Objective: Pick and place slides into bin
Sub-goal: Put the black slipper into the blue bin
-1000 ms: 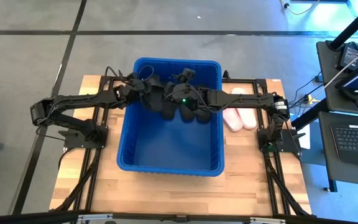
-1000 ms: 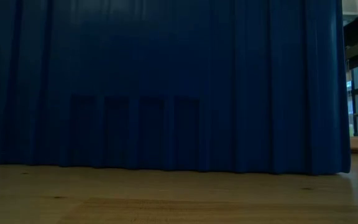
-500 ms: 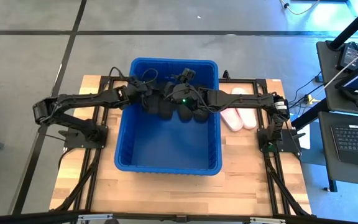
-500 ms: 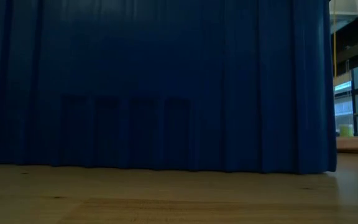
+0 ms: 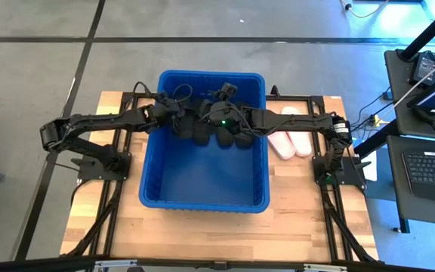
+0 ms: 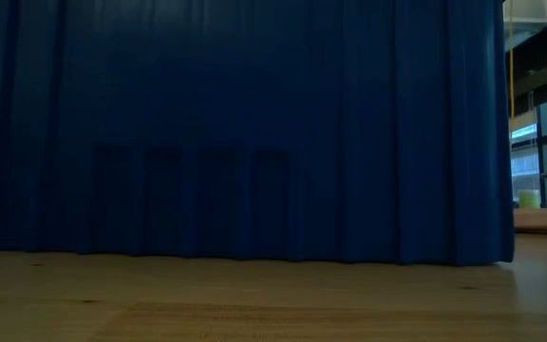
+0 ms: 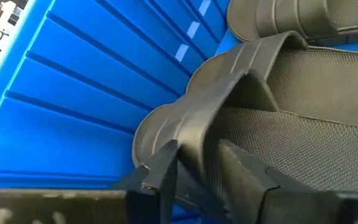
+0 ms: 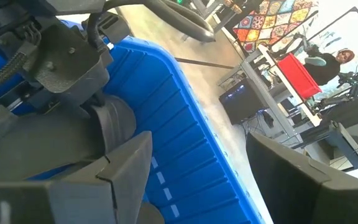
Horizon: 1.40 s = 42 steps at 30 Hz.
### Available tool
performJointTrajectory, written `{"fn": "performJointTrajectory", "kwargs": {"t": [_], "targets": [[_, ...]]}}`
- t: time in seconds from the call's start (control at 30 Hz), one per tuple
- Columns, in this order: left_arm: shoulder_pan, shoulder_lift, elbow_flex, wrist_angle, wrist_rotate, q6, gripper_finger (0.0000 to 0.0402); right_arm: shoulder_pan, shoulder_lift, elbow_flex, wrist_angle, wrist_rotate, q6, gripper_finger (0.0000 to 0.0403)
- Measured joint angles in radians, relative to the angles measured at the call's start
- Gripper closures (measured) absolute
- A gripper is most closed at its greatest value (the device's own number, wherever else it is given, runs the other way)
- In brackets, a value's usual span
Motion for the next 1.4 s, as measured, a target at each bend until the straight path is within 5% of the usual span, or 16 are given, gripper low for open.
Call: {"fn": "performJointTrajectory", "kwargs": {"t": [0.23, 0.57, 0.7, 0.97, 1.17, 1.4], "targets": [[-0.001, 0.001, 0.0, -0.008, 0.004, -0.019, 0.0233, 0.0, 0.0, 0.0, 0.0, 0.0, -0.001, 0.0141], [-0.005, 0.002, 0.035, -0.071, 0.011, -0.033, 0.0225, 0.0, 0.0, 0.0, 0.0, 0.0, -0.003, 0.0141], [-0.018, 0.002, 0.133, -0.183, 0.104, -0.062, 0.0224, 0.0, 0.0, 0.0, 0.0, 0.0, -0.002, 0.0141], [0.024, 0.001, 0.395, -0.517, 0.451, -0.122, 0.0225, 0.0, 0.0, 0.0, -0.015, 0.0, -0.004, 0.0141], [0.136, 0.02, 0.428, -0.585, 0.458, -0.128, 0.0225, 0.0, 0.0, 0.0, -0.03, 0.0, -0.002, 0.0141], [0.225, 0.189, 0.427, -0.604, 0.458, -0.087, 0.0225, 0.0, 0.0, 0.0, -0.036, 0.0, -0.001, 0.0141]]}}
